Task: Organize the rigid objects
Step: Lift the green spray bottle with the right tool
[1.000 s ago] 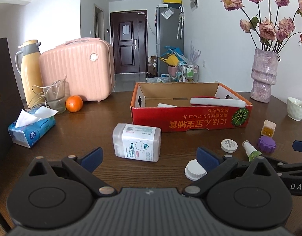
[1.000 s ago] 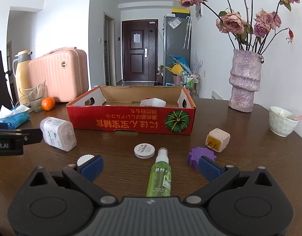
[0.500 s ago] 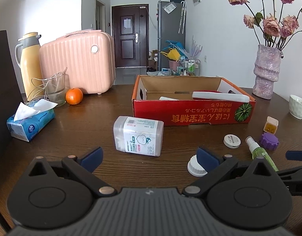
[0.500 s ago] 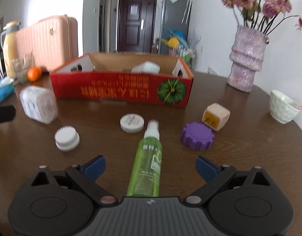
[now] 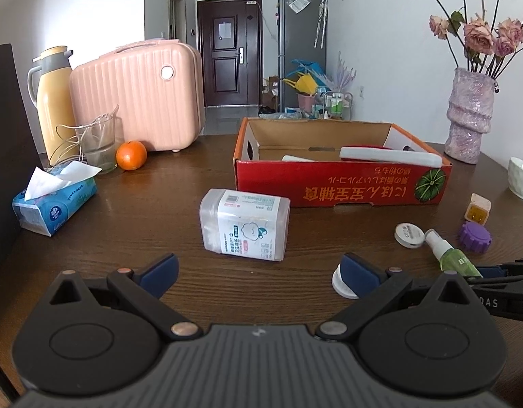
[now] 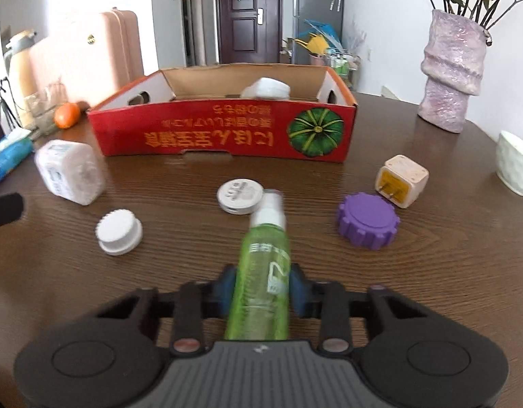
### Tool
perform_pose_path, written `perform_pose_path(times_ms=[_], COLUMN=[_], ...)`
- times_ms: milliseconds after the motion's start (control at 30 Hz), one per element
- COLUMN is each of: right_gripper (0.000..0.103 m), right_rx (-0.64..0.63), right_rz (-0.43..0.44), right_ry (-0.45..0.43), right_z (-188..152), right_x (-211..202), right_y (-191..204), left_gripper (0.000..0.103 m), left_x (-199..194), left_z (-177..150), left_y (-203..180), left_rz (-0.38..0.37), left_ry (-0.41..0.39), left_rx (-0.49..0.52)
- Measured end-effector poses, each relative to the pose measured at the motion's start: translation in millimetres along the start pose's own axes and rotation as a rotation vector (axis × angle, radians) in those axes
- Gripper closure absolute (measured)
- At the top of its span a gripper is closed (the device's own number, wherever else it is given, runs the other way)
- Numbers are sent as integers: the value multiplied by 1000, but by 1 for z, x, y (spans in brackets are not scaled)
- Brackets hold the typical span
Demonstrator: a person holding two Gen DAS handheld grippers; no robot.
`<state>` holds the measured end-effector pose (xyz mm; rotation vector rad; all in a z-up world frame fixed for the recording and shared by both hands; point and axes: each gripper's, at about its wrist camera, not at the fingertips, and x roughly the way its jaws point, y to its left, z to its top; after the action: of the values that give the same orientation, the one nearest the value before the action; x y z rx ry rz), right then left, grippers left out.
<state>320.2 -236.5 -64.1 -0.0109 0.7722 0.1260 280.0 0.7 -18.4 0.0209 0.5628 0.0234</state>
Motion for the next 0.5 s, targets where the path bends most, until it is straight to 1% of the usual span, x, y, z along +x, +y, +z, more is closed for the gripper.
perform_pose_path(times_ms=[233,500], right_gripper=[73,73], right_rx=[22,49], right_rz=[13,36], right_ry=[-37,-128], right_z=[-2,-3], right_x=[-3,-20], right_y=[-3,-8], left_gripper=[0,0], left_x=[0,0], left_z=[-1,-1], left_y=[0,0], left_rz=[2,2], left_ry=[0,-1], left_rx=[1,2])
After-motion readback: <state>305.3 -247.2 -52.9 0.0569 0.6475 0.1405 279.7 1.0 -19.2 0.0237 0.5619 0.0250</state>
